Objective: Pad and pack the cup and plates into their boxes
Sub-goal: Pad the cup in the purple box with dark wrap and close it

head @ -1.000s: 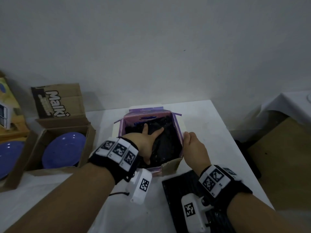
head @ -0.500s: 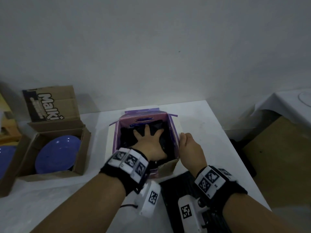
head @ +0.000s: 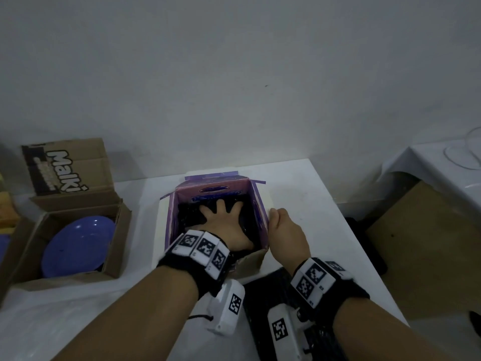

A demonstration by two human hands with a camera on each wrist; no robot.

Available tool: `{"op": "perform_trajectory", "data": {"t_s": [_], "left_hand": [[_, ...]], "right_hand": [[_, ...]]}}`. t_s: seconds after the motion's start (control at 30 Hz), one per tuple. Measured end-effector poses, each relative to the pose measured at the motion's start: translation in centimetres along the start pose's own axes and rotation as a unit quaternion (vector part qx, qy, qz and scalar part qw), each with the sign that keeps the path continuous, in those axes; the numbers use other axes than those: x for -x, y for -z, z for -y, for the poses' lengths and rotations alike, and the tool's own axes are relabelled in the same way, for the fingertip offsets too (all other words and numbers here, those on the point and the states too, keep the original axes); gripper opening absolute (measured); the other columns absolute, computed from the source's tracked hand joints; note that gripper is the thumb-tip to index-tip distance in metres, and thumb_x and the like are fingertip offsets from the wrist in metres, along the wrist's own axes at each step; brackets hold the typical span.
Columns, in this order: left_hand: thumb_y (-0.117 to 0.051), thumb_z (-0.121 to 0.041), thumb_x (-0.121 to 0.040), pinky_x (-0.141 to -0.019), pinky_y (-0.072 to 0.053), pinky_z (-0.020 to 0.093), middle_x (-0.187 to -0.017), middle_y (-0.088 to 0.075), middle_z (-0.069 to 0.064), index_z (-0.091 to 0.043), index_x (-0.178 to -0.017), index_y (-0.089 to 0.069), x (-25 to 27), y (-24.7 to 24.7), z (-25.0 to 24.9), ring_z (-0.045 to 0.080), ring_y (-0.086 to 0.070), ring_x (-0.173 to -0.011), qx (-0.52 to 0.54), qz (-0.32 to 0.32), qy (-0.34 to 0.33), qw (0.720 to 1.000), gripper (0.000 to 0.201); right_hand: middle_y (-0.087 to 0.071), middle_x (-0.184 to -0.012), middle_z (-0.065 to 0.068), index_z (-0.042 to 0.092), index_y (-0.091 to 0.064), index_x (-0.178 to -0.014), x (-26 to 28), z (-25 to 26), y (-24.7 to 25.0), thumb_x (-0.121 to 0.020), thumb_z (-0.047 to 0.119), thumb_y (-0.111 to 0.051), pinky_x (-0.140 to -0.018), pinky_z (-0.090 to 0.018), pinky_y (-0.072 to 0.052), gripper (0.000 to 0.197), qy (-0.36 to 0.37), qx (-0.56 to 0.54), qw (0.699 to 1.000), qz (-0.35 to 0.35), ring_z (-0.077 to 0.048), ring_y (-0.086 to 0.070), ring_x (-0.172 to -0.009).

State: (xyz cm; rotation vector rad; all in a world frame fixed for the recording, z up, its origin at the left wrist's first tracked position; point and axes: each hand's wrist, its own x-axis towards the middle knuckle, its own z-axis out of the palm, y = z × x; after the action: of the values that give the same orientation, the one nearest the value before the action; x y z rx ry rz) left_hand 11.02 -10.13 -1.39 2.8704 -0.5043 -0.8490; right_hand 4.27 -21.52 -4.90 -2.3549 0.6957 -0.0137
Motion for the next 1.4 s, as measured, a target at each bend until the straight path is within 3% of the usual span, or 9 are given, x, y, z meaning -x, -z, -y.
{"op": "perform_trajectory", "data": {"t_s": [0.17, 0.3, 0.43, 0.57, 0.63, 0.8, 0.93, 1.17, 1.4], "left_hand": [[-0.061, -0.073, -0.065, -0.108, -0.003, 0.070, -0.157, 0.012, 0.000, -0.039, -0.146, 0.010, 0.4, -0.5, 2.0, 0.034, 0.009, -0.144, 0.069, -0.082, 0.000, 0.994, 0.113], [-0.045, -0.080, -0.071, -0.113, -0.003, 0.062, -0.158, 0.009, 0.003, -0.037, -0.148, 0.005, 0.3, -1.8, 2.8, 0.031, 0.006, -0.144, 0.115, -0.091, 0.014, 0.989, 0.101], [-0.034, -0.078, -0.079, -0.115, -0.002, 0.056, -0.159, 0.004, 0.003, -0.034, -0.149, -0.003, 1.1, -1.6, 3.4, 0.025, 0.009, -0.146, 0.156, -0.124, -0.018, 0.980, 0.089], [-0.034, -0.052, -0.092, -0.106, -0.029, 0.045, -0.142, -0.042, 0.007, -0.022, -0.134, -0.043, 2.1, -0.2, 5.6, 0.027, -0.030, -0.133, 0.123, -0.364, -0.101, 0.918, 0.052], [-0.046, -0.034, -0.091, -0.098, -0.032, 0.045, -0.134, -0.050, 0.007, -0.019, -0.127, -0.049, 2.3, -0.1, 6.9, 0.029, -0.036, -0.125, 0.099, -0.437, -0.093, 0.889, 0.039], [-0.050, -0.012, -0.088, -0.109, -0.028, 0.049, -0.142, -0.038, 0.014, -0.013, -0.137, -0.038, 0.7, -1.6, 9.5, 0.034, -0.032, -0.131, 0.204, -0.376, -0.054, 0.902, 0.051], [-0.047, -0.005, -0.088, -0.112, -0.028, 0.042, -0.141, -0.038, 0.014, -0.011, -0.138, -0.037, 0.7, -1.8, 9.5, 0.030, -0.034, -0.130, 0.280, -0.370, -0.079, 0.882, 0.051], [-0.035, -0.005, -0.097, -0.101, -0.022, 0.016, -0.145, -0.040, 0.002, -0.017, -0.142, -0.035, 1.0, -1.4, 9.7, 0.018, -0.036, -0.133, 0.420, -0.341, -0.078, 0.837, 0.047], [-0.030, -0.017, -0.102, -0.106, -0.022, 0.021, -0.150, -0.035, -0.004, -0.026, -0.145, -0.032, 0.3, -1.9, 10.4, 0.015, -0.033, -0.137, 0.502, -0.298, -0.081, 0.808, 0.044]], "right_hand": [[-0.040, -0.071, 0.008, 0.015, -0.040, -0.100, 0.0, 0.0, -0.1, -0.102, 0.033, -0.020, -0.062, -0.031, -0.032, 0.028, 0.003, 0.009, 1.000, -0.002, -0.032, -0.056, -0.078], [-0.060, -0.094, -0.013, 0.013, -0.041, -0.094, 0.1, 0.4, 0.1, -0.101, 0.038, -0.020, -0.066, -0.035, -0.036, 0.033, -0.004, -0.032, 0.999, -0.018, -0.037, -0.058, -0.085], [-0.061, -0.091, -0.013, 0.014, -0.046, -0.099, 1.1, -0.3, 1.0, -0.098, 0.050, -0.022, -0.070, -0.034, -0.036, 0.043, -0.007, -0.066, 0.998, -0.001, -0.032, -0.057, -0.085], [-0.060, -0.094, -0.016, 0.010, -0.048, -0.095, 3.9, -3.0, 0.9, -0.100, 0.045, -0.023, -0.075, -0.035, -0.040, 0.043, -0.065, -0.100, 0.993, -0.005, -0.033, -0.058, -0.091], [-0.063, -0.098, -0.016, 0.013, -0.049, -0.088, 5.7, -4.3, -0.4, -0.097, 0.050, -0.027, -0.081, -0.038, -0.045, 0.043, -0.062, -0.047, 0.996, 0.035, -0.033, -0.059, -0.094], [-0.047, -0.107, 0.000, 0.022, -0.041, -0.105, 10.3, -4.7, -3.4, -0.066, 0.080, -0.051, -0.078, -0.035, -0.047, 0.071, -0.019, 0.152, 0.973, 0.172, -0.021, -0.054, -0.097], [-0.040, -0.120, -0.002, 0.020, -0.034, -0.121, 11.3, -4.2, -4.2, -0.073, 0.058, -0.058, -0.082, -0.037, -0.046, 0.066, -0.004, 0.213, 0.966, 0.147, -0.024, -0.045, -0.110], [-0.051, -0.076, 0.001, 0.021, -0.040, -0.082, 11.0, -4.1, -2.5, -0.091, 0.030, -0.044, -0.057, -0.029, -0.038, 0.014, -0.069, 0.039, 0.996, 0.041, -0.017, -0.049, -0.065], [-0.059, -0.095, -0.012, 0.012, -0.052, -0.099, 9.0, -1.0, 3.9, -0.094, 0.021, -0.038, -0.069, -0.032, -0.038, 0.017, -0.113, -0.221, 0.954, -0.170, -0.028, -0.054, -0.085]]}}
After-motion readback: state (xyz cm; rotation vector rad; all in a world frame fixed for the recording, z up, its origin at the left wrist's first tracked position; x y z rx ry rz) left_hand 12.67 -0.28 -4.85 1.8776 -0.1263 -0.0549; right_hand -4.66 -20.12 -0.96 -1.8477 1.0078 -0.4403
